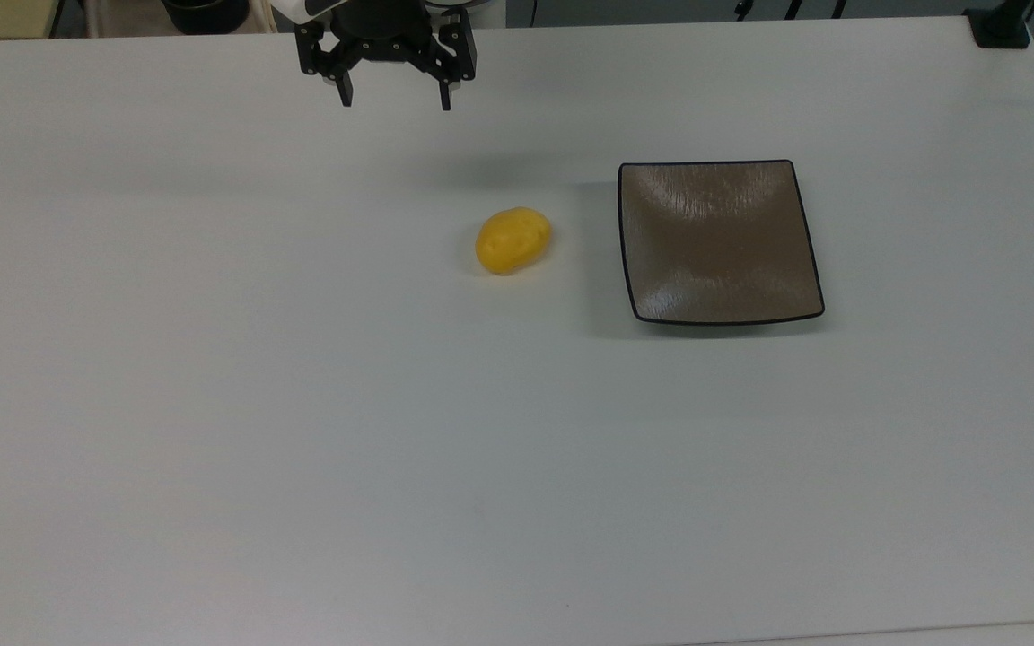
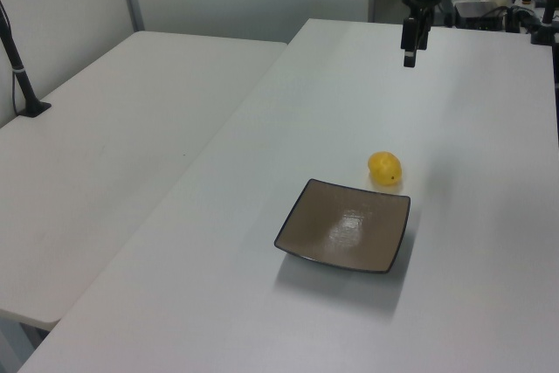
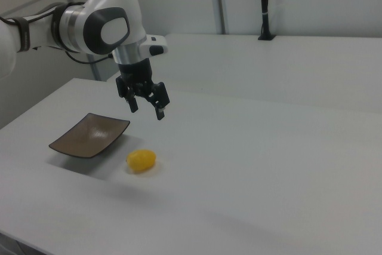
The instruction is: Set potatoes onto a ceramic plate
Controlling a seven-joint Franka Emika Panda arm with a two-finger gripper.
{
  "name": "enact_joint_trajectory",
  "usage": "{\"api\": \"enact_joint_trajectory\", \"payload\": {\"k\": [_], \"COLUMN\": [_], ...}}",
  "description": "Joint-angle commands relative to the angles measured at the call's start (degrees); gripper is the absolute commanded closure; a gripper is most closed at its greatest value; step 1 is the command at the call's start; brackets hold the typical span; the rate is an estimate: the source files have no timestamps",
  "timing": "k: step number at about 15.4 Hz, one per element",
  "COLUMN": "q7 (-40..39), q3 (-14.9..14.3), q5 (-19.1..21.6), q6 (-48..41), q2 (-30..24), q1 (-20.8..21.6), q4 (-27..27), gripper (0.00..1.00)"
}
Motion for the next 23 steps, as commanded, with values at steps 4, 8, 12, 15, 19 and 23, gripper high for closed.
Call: {"api": "enact_joint_trajectory", "payload": {"k": [4,8,12,15,19,23], "q7": [-1.3,-1.3,-1.1,-0.5,1.3,6.4], "q3": [0.3,0.3,0.3,0.3,0.3,0.3], "q5": [-1.0,-1.0,-1.0,-0.3,0.1,0.2], "q6": [0.3,-0.1,0.4,0.5,0.5,0.6], "q2": [-1.3,-1.3,-0.9,-0.9,-0.9,-0.9], "q1": [-0.3,-0.3,-0.3,-0.3,-0.3,-0.2], "q4": [-1.5,-1.4,-1.4,-1.4,-1.5,-2.3], "gripper": [0.0,0.0,0.0,0.0,0.0,0.0]}}
